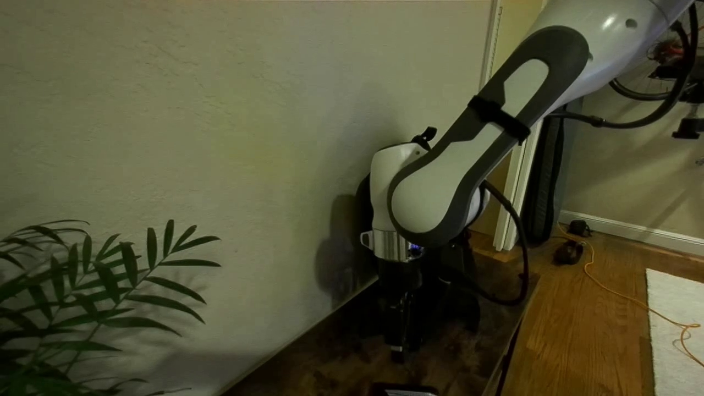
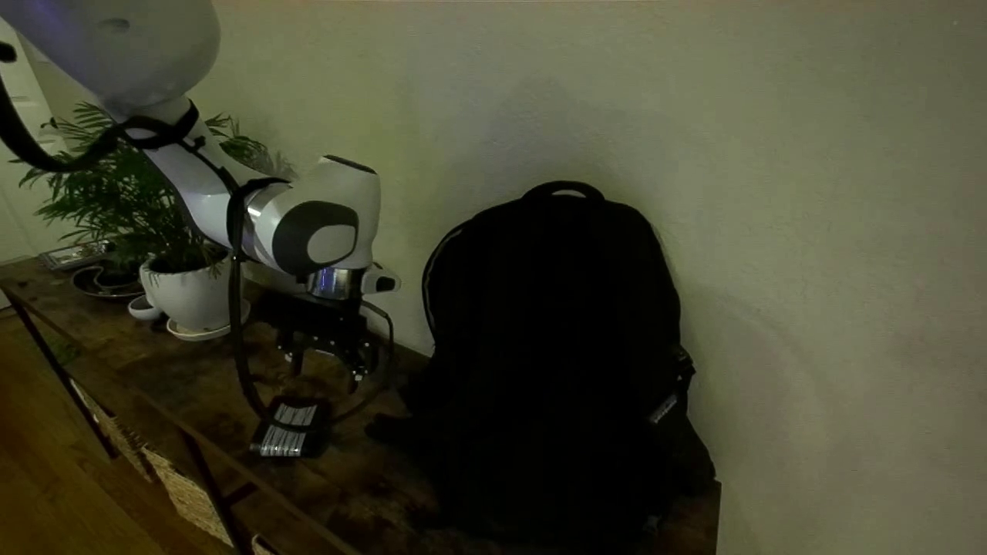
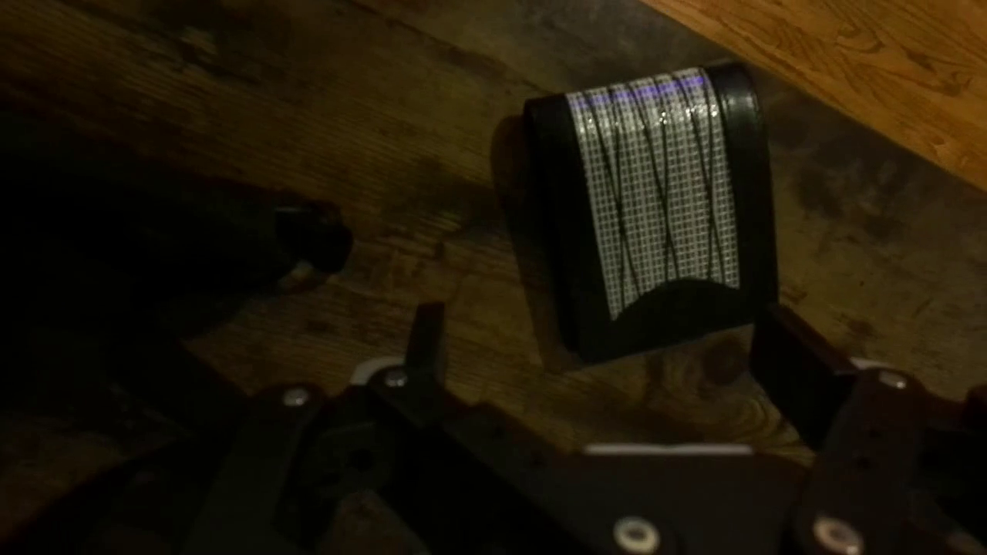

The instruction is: Pick up the wallet and put it in the bag

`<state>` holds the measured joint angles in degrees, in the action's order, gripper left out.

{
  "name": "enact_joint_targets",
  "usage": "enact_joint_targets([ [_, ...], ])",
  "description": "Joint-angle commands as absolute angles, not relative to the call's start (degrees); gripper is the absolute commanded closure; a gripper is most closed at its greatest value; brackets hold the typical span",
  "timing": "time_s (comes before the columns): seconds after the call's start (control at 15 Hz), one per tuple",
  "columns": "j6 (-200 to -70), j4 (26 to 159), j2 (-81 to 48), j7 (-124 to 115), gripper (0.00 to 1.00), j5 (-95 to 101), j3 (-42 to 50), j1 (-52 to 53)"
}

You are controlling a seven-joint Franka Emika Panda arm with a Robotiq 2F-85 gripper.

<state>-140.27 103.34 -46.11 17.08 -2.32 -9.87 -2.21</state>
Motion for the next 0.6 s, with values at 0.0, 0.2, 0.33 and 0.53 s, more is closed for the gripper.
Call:
enact_joint_targets([
  [0.0,-142.26,109.65,-40.11,14.77,0.0,-0.52,-8.64,0.39],
  [0.2,-142.99,112.22,-38.02,11.95,0.0,1.56,-7.48,3.66],
  [0.33,-143.84,113.76,-37.12,8.97,0.0,3.98,-6.1,6.35],
  [0.53,-146.69,116.22,-36.63,2.09,0.0,8.19,-3.16,11.13],
])
